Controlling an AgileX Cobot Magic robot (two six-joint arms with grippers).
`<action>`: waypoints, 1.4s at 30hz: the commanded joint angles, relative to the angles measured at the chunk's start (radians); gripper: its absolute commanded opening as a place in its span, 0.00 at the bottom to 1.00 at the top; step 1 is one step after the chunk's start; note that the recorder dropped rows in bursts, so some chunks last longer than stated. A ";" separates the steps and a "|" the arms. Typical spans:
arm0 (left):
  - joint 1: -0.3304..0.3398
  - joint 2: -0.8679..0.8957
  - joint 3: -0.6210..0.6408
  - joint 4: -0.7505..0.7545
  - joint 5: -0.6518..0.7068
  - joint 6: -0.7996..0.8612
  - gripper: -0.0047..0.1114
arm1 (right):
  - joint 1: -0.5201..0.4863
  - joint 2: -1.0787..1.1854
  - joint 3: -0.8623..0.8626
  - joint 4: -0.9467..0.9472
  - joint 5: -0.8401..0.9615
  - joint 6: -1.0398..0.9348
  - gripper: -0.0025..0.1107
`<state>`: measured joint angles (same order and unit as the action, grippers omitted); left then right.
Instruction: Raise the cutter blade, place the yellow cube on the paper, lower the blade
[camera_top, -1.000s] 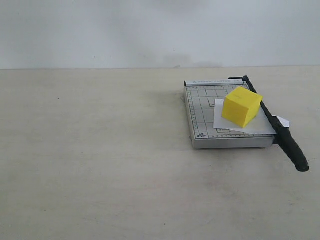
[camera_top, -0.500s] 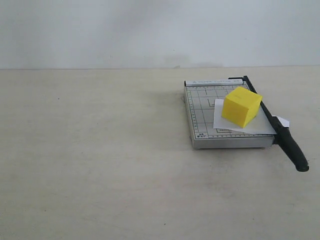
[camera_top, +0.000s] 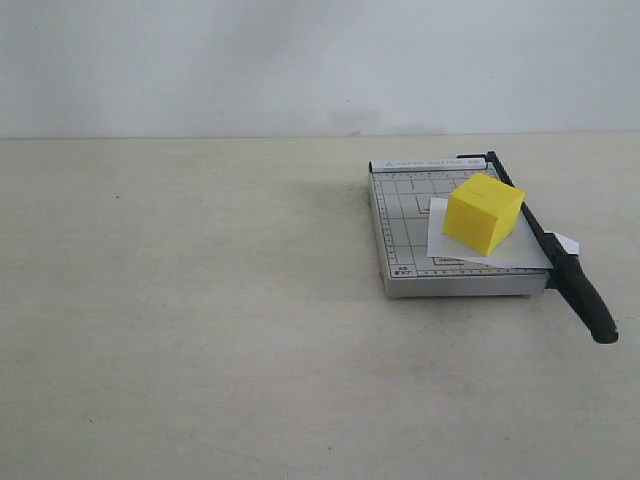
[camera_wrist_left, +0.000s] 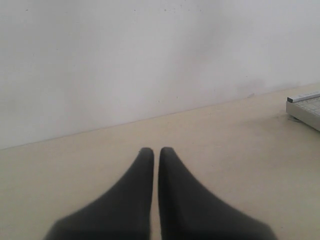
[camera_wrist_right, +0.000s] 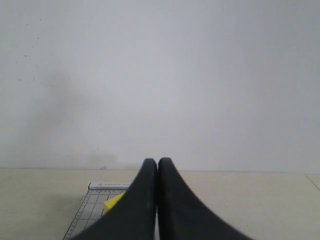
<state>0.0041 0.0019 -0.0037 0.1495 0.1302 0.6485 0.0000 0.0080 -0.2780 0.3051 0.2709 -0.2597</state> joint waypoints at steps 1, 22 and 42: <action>0.003 -0.002 0.004 -0.008 -0.002 0.006 0.08 | 0.000 -0.008 0.002 0.003 -0.011 -0.001 0.02; 0.003 -0.002 0.004 -0.008 -0.002 0.006 0.08 | 0.000 -0.008 0.278 -0.162 -0.014 0.209 0.02; 0.003 -0.002 0.004 -0.008 -0.002 0.006 0.08 | 0.000 -0.008 0.278 -0.162 -0.010 0.198 0.02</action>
<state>0.0041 0.0019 -0.0037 0.1495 0.1302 0.6521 0.0000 0.0063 -0.0003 0.1524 0.2639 -0.0673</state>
